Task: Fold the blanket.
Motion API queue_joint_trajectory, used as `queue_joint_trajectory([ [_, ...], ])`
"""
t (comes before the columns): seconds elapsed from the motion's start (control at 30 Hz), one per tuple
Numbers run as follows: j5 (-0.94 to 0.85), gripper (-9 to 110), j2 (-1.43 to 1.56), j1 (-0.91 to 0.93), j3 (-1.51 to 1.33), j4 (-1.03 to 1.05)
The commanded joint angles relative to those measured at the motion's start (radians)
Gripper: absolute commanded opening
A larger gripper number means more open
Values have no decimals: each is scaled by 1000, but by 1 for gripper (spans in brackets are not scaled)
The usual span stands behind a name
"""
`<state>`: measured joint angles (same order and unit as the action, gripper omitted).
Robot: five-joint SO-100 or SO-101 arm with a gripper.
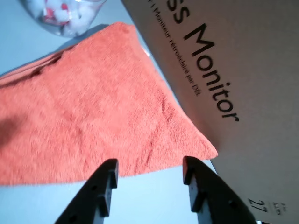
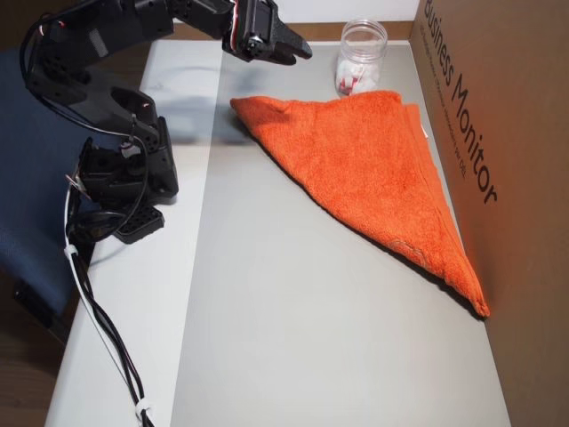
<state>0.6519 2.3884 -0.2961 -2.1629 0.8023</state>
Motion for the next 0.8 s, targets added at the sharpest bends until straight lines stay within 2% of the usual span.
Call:
queue_joint_trajectory([
  [0.0,-48,14,23,-31,110,155],
  [0.23,-132,14,15,-92,207,400],
  [0.57,-146,14,28,-178,209,568],
  [0.77,-146,20,12,-259,201,623],
])
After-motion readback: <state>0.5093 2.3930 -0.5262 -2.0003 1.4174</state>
